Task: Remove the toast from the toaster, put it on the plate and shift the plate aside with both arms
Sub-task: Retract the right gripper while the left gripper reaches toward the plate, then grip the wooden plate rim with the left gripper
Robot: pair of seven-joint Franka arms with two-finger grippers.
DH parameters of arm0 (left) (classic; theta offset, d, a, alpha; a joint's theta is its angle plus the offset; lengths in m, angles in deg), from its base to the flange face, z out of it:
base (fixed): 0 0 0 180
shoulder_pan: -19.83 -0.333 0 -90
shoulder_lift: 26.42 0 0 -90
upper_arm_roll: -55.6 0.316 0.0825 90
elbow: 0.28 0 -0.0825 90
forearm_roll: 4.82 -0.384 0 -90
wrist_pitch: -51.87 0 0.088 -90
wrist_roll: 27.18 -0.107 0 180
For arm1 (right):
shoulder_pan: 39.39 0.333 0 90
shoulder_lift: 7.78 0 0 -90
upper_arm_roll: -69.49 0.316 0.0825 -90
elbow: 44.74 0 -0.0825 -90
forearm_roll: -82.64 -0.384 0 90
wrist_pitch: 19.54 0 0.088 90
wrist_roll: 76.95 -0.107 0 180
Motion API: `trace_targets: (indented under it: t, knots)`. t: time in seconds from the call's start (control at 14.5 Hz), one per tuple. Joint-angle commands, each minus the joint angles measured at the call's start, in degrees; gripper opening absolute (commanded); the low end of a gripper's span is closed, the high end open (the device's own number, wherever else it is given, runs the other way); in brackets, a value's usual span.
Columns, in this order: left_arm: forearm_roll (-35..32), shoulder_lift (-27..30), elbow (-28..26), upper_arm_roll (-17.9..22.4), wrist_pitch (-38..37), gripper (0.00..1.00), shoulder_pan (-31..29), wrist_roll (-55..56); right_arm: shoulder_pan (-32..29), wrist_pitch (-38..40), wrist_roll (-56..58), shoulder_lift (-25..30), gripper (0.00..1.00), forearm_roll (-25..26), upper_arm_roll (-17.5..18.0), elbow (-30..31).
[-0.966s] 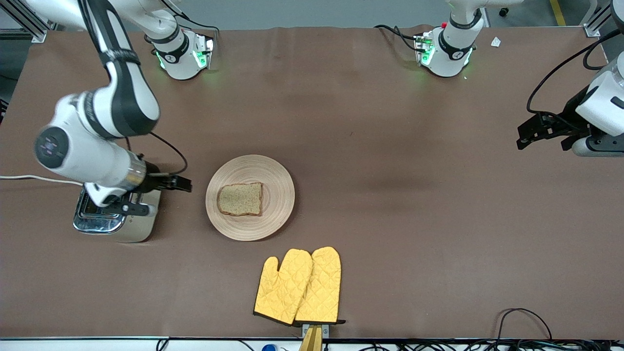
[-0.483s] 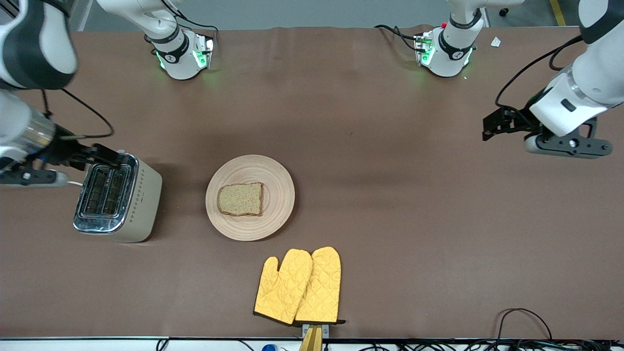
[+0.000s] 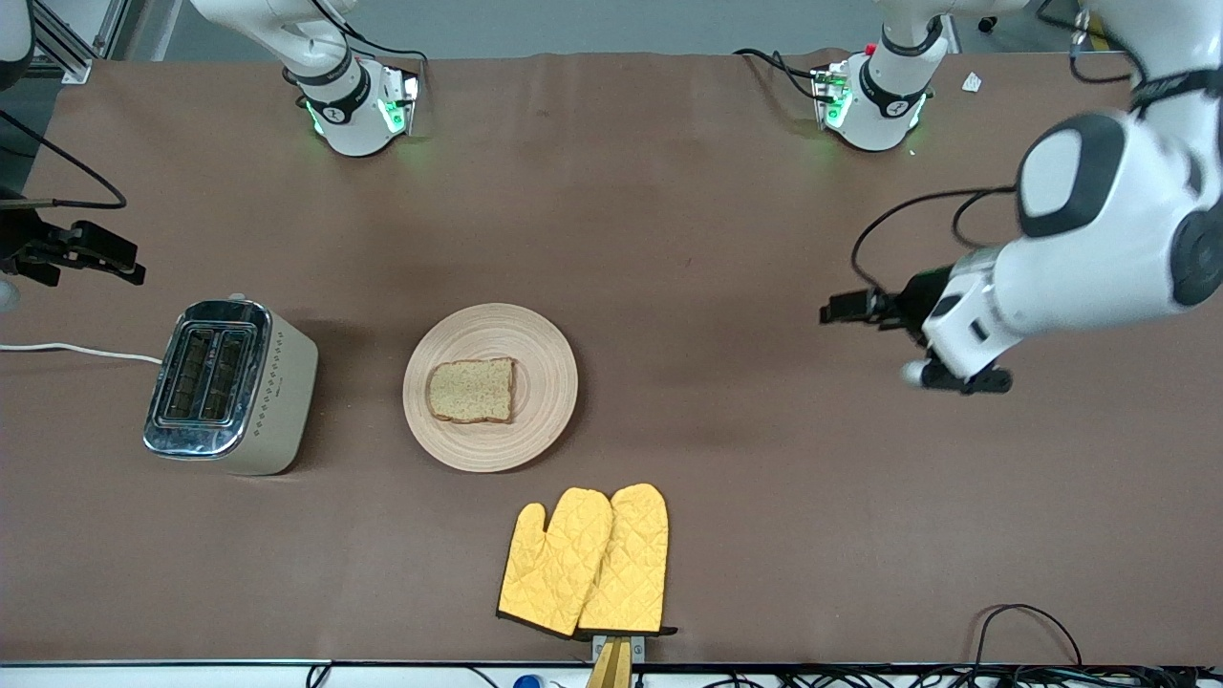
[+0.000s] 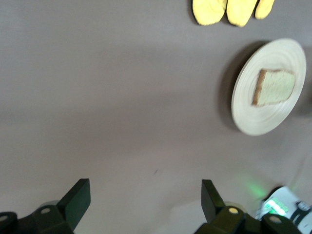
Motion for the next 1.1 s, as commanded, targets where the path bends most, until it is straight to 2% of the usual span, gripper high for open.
trace_targets:
  t: [0.0,0.28,0.62,1.03]
  knots:
    - [4.9,-6.3,1.3,-0.2,7.1,1.0,3.0,1.9,0.4,0.7,-0.4,-0.2,1.0,1.7,0.2,-0.4]
    - [16.2,-16.2,1.7,-0.2,18.6,1.0,7.7,2.3,0.4,1.7,-0.4,-0.3,1.0,1.4,0.2,-0.4]
    - [19.7,-25.4,3.7,-0.2,36.3,1.0,17.3,1.5,0.5,2.4,-0.3,-0.2,1.0,1.1,0.2,-0.4]
    - [23.1,-33.1,12.0,-2.8,43.2,1.0,23.0,0.9,0.4,2.5,0.0,-0.4,1.0,1.0,0.2,-0.9]
